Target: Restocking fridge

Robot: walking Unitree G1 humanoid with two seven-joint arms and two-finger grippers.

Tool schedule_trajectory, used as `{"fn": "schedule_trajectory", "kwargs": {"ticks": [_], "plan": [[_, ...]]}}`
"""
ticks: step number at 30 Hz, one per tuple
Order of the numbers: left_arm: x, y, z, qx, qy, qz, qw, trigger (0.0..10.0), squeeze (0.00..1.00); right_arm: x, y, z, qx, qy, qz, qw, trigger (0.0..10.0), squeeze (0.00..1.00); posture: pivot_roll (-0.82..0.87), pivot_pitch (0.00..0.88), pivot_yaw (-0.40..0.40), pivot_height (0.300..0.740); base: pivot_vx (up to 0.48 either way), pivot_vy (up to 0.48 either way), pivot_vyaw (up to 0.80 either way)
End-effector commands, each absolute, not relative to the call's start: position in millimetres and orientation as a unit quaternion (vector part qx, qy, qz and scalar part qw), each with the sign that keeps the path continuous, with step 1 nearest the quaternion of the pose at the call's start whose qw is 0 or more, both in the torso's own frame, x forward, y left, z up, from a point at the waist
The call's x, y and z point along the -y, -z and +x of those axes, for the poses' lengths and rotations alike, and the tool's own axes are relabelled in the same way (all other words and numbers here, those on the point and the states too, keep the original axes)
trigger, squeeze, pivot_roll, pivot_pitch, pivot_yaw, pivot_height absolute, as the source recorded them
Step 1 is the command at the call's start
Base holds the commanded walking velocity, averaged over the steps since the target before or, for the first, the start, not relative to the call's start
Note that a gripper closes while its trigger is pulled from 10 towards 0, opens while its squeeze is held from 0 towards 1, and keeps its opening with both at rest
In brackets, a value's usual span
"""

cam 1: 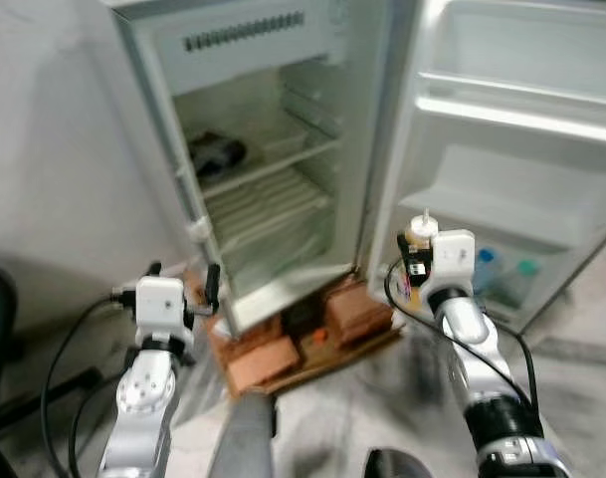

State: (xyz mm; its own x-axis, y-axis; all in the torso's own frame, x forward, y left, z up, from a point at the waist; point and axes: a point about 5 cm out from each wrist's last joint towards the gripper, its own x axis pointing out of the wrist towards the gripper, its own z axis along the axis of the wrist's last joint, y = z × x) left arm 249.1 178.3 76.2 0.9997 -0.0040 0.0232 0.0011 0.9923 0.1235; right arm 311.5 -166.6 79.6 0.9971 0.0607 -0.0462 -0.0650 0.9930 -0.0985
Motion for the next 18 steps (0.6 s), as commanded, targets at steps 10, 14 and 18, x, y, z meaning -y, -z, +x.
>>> {"fn": "schedule_trajectory", "kwargs": {"ticks": [10,14,18], "plan": [[-178.0,-82.9,253.2,0.027,0.002,0.064,0.998,10.0,0.00,163.2,-90.7,316.5,0.002,-0.037,-0.053,0.998,10.0,0.00,0.13,0.060,0.011,0.662,0.404,0.000,0.00],[-177.4,-82.9,253.6,0.028,0.003,0.064,0.998,10.0,0.00,163.1,-90.8,316.8,0.003,-0.037,-0.054,0.998,10.0,0.00,0.13,0.061,0.010,0.662,0.287,0.000,0.00],[-176.8,-82.3,253.5,0.025,0.004,0.064,0.998,10.0,0.00,163.6,-90.5,316.9,0.002,-0.036,-0.055,0.998,10.0,0.00,0.13,0.062,0.011,0.662,0.144,0.000,0.00]]}}
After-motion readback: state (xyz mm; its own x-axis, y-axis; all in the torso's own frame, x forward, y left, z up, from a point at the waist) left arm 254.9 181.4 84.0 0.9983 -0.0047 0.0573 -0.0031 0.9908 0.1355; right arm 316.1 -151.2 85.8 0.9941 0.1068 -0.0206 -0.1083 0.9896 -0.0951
